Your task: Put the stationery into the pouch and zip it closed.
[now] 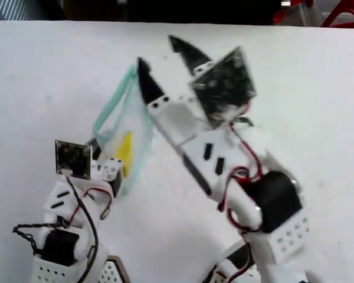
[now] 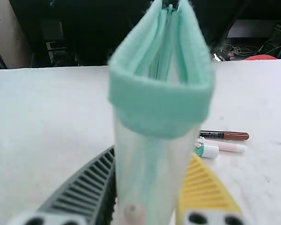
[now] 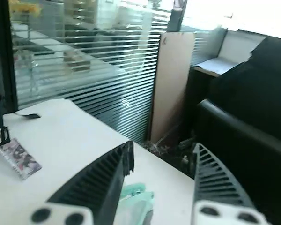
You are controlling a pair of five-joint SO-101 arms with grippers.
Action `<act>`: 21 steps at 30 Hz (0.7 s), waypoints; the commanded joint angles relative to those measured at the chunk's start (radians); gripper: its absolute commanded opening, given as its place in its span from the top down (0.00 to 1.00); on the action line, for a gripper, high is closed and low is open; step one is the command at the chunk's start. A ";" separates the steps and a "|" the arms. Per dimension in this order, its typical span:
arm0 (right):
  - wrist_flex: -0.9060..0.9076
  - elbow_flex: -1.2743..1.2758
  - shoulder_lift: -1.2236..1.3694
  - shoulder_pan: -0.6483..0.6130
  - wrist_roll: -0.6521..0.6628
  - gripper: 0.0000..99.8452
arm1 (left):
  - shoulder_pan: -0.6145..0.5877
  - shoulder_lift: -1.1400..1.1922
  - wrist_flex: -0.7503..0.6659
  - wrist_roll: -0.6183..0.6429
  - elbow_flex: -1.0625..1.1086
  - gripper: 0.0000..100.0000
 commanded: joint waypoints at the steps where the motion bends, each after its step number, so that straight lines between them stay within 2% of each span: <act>1: 0.053 -0.069 0.050 0.143 0.021 0.82 | 0.007 0.004 -0.002 0.000 -0.006 0.83; 5: 0.119 -0.071 0.220 0.318 0.094 0.82 | 0.007 0.005 -0.002 0.000 -0.006 0.83; 9: 0.193 -0.072 0.450 0.412 0.196 0.82 | 0.007 0.005 0.000 0.000 -0.006 0.83; 15: 0.252 -0.077 0.716 0.401 0.396 0.82 | 0.005 0.005 0.000 0.000 -0.005 0.83; 21: 0.174 -0.071 0.908 0.340 0.411 0.82 | -0.019 0.005 -0.005 0.000 -0.005 0.83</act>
